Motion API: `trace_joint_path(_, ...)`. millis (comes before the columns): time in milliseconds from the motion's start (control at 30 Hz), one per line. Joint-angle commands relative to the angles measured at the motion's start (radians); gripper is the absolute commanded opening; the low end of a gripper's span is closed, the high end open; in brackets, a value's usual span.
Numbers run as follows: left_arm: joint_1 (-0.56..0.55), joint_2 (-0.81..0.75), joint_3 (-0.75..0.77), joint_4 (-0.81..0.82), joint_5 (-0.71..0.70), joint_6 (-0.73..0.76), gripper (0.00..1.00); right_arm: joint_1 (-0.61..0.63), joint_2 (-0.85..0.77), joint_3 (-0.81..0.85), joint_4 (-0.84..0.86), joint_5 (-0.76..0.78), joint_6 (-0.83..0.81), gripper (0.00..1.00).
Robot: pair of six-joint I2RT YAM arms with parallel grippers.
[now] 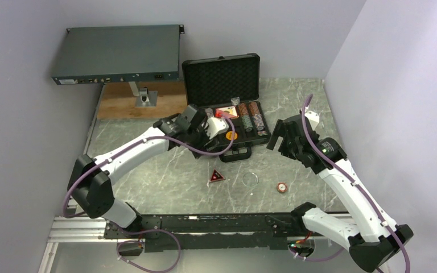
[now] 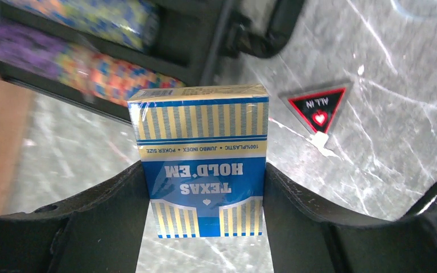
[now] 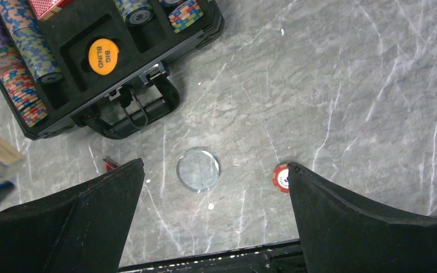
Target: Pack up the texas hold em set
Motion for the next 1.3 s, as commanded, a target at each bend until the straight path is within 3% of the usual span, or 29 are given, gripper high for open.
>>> trace_joint_path(0,-0.005,0.031,0.218,-0.096,-0.085,0.101,0.0,-0.003,-0.002,0.026,0.032,-0.012,0.013,1.0)
trace_joint_path(200,-0.006,0.245,0.488,-0.19,-0.087,0.176,0.0,-0.003,-0.019,0.044,0.003,-0.008,0.031,1.0)
trace_joint_path(467,-0.018,0.415,0.603,-0.066,-0.065,0.208,0.0,-0.002,-0.075,0.103,-0.123,0.034,0.021,1.0)
trace_joint_path(700,-0.027,0.483,0.626,0.028,0.12,0.204,0.0,-0.002,-0.095,0.103,-0.16,0.017,0.018,1.0)
trace_joint_path(1267,-0.046,0.599,0.65,0.094,0.131,0.464,0.0,-0.003,-0.091,0.111,-0.173,0.063,-0.132,1.0)
